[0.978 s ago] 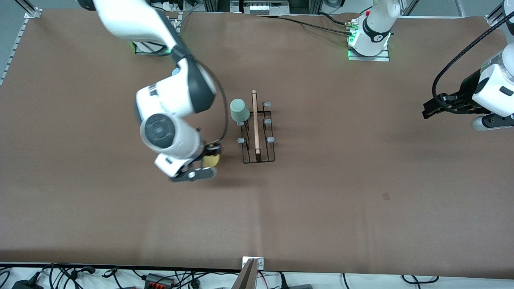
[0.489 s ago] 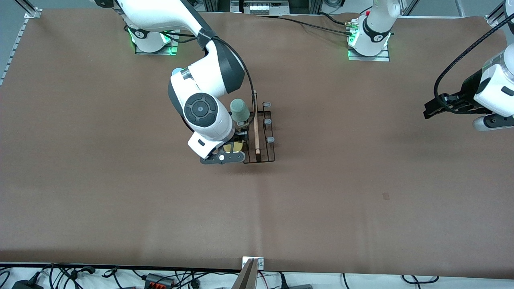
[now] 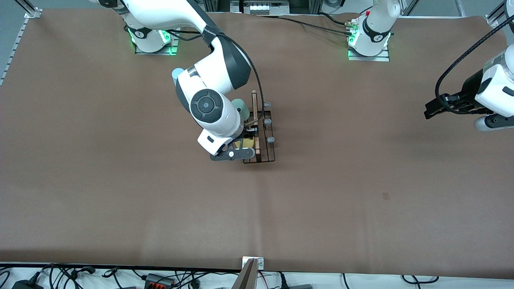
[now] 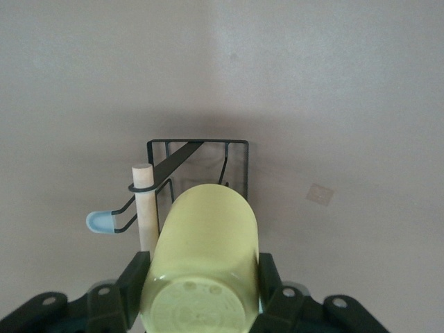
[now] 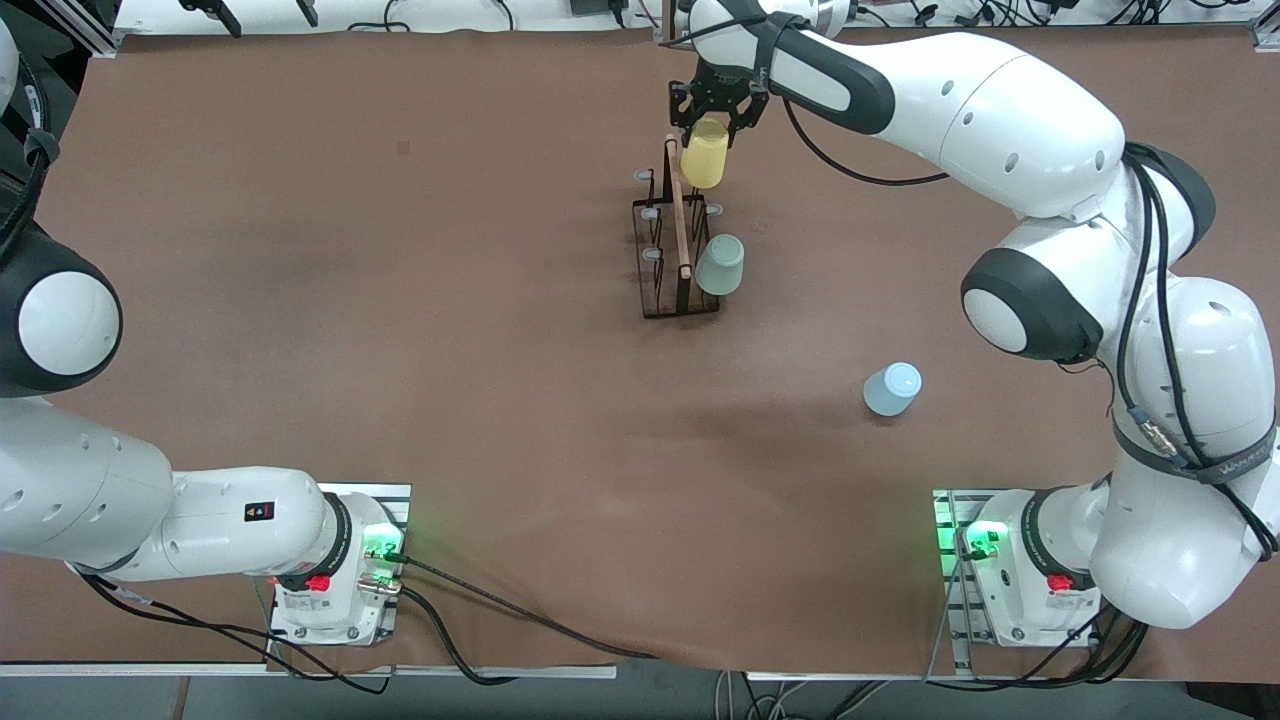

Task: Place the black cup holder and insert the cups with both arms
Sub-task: 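Lower the yellow cup onto a rack peg and open the right gripper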

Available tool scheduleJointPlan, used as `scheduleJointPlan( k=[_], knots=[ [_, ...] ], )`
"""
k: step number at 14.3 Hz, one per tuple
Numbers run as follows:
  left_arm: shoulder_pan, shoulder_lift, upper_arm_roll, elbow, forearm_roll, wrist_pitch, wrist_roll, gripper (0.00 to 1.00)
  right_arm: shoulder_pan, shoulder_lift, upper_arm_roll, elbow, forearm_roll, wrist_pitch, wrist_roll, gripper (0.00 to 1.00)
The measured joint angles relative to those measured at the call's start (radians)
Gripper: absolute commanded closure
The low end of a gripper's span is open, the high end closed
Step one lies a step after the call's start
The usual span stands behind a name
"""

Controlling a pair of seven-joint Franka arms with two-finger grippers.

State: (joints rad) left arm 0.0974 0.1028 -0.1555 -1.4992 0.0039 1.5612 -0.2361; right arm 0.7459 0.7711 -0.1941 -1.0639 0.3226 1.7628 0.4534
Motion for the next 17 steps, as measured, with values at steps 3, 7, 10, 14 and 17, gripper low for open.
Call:
scheduleJointPlan(
  k=[3, 7, 10, 14, 17],
  knots=[
    [0.005, 0.000, 0.000, 0.000, 0.000, -0.001, 0.000, 0.00, 0.000, 0.014, -0.003, -0.001, 0.000, 0.000, 0.000, 0.82],
    [0.005, 0.000, 0.000, 0.000, 0.000, -0.001, 0.000, 0.00, 0.000, 0.030, -0.004, -0.001, -0.006, 0.003, 0.000, 0.82],
    [0.005, 0.000, 0.000, 0.000, 0.000, -0.001, 0.000, 0.00, 0.000, 0.039, -0.005, -0.008, -0.006, 0.006, 0.000, 0.81],
    [0.005, 0.000, 0.000, 0.000, 0.000, -0.001, 0.000, 0.00, -0.001, 0.067, -0.005, -0.011, -0.006, 0.040, 0.000, 0.80],
    [0.005, 0.000, 0.000, 0.000, 0.000, -0.001, 0.000, 0.00, -0.001, 0.081, -0.005, -0.011, -0.006, 0.061, 0.001, 0.12]
  ],
)
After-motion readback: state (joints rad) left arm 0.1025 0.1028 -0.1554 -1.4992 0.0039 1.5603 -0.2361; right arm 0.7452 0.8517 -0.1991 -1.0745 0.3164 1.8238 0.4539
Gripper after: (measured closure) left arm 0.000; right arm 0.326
